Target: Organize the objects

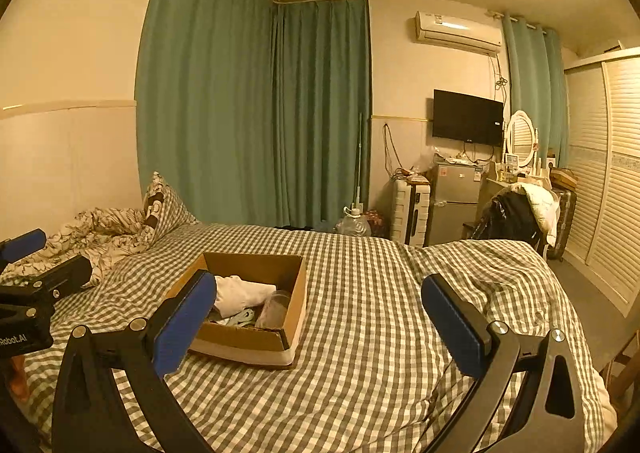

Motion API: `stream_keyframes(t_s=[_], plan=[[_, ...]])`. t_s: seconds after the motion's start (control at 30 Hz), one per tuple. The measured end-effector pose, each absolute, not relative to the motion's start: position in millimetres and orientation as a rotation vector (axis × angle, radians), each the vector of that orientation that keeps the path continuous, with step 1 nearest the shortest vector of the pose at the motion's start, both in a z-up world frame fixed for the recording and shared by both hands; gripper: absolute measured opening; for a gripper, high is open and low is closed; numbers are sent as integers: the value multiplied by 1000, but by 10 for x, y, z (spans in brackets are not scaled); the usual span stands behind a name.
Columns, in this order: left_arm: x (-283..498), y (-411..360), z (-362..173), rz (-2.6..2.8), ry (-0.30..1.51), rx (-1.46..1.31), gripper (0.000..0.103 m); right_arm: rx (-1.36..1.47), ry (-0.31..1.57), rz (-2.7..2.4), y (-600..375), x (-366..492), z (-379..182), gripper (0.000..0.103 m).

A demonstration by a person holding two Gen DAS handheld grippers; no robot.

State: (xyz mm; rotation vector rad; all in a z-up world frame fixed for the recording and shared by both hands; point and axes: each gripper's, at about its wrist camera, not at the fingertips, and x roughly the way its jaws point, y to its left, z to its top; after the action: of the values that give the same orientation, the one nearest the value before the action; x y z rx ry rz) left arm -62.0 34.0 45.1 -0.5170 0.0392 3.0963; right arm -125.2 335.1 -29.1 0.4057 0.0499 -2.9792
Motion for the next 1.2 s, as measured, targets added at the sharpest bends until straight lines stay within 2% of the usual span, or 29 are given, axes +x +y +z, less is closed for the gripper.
stream_keyframes(t_s=[0.43,1.2], plan=[[-633,300,452,3100,-3,-547,103,411,47,-2969,3350,-1261,-263,103],[-633,353,455,3098,25,-567,103,421,58,-2964,3298,-1248,-292,103]])
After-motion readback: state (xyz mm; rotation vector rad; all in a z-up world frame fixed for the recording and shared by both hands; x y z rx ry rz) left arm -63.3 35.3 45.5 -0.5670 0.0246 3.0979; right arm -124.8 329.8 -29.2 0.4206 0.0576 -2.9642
